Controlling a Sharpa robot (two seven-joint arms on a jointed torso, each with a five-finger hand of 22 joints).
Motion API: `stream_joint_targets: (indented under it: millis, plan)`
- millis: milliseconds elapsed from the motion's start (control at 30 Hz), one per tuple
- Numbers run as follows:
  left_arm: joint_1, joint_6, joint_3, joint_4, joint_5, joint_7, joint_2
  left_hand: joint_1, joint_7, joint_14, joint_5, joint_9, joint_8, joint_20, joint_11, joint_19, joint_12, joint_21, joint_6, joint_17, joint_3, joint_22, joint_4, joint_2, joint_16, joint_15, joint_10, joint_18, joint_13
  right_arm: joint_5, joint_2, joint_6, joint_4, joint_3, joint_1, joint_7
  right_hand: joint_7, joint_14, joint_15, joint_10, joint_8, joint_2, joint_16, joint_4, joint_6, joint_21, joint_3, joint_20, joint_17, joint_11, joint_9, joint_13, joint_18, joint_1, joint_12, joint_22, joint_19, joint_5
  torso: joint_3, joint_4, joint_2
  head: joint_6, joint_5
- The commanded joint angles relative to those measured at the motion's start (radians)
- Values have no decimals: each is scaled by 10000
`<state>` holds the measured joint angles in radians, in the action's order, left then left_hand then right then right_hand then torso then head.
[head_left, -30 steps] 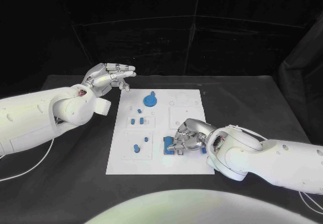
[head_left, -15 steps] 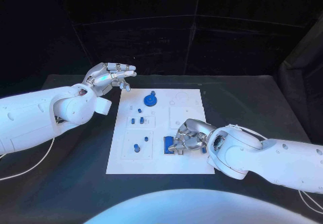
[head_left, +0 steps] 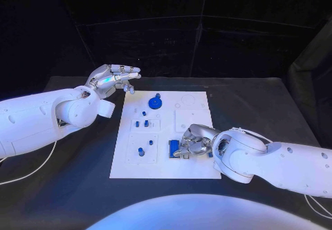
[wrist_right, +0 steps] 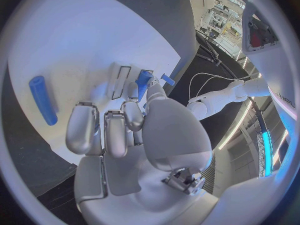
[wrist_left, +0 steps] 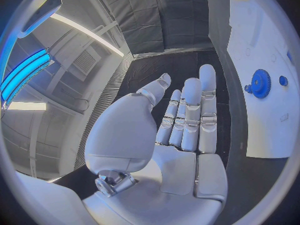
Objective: Assemble the parts on the task board
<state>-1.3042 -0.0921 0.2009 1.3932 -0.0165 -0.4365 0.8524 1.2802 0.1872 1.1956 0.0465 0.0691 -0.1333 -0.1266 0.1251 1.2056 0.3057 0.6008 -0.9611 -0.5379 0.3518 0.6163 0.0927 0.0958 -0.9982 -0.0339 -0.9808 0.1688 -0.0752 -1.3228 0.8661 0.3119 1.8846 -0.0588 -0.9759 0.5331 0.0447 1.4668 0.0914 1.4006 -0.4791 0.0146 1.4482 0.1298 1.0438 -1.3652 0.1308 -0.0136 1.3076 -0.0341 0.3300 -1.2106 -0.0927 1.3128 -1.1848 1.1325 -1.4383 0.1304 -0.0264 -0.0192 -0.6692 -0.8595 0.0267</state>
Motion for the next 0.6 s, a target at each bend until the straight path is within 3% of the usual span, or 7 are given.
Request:
stream_joint_targets:
  millis: [33, 133, 333, 467, 600]
  plan:
    - [-14, 131, -8, 24, -37, 0, 13, 23, 39, -86, 21, -11, -37, -37, -23, -35, 27, -30, 17, 18, -65, -16, -3, -116, -50, 4, 58, 134, 12, -168, 37, -326, 42, 0, -7, 133, -64, 625, 90, 40, -41, -18, 43, -74, -24, -52, 4, 66, 452, -19, 16, -3, 134, 55, -46, 6, -22, -55, 3, 16, 2, -8, 9]
    - [-14, 136, -8, 26, -37, 7, 18, 23, 39, -86, 21, -11, -37, -37, -23, -35, 27, -30, 17, 18, -65, -16, -3, -116, -50, 4, 58, 134, 12, -184, 73, -233, 70, 0, -7, 105, -63, 624, 91, 41, -42, -8, 40, -86, -28, -51, 9, 66, 448, -18, 17, -5, 134, 60, -46, 5, -21, -60, 4, 17, 4, -9, 14]
    - [-14, 149, -8, 27, -37, 18, 22, 23, 39, -86, 21, -11, -37, -37, -23, -35, 27, -30, 17, 18, -65, -16, -3, -116, -50, 4, 58, 134, 12, 32, 277, 480, 201, 0, -7, -343, -17, 612, 70, -16, -19, 29, 5, -44, -115, -4, 119, 59, 400, 17, 14, 93, 120, -161, 82, -84, 10, 190, 8, 13, 8, 2, 54]
    - [-14, 157, -8, 28, -37, 24, 25, 24, 39, -91, 21, -11, -38, -37, -23, -37, 30, -34, 19, 21, -70, -18, -2, -116, -50, 3, 62, 134, 13, 867, 698, 943, 385, 1, -10, -713, 158, 586, -47, -195, 264, 134, -71, 191, -568, 92, 434, -23, 291, 169, -98, 337, 98, -666, 387, -252, 77, 911, 1, 10, 9, 23, 96]
    - [-14, 157, -7, 27, -37, 28, 31, 24, 39, -91, 21, -11, -38, -37, -23, -37, 30, -34, 19, 21, -70, -18, -2, -116, -50, 3, 62, 134, 13, 1920, 1364, 965, 595, 6, -52, -1144, 295, 592, -130, -221, 558, 29, -70, 188, -938, 102, 534, -100, 308, 274, -216, 344, 95, -653, 409, -259, 84, 1166, 4, 35, 20, 50, 164]
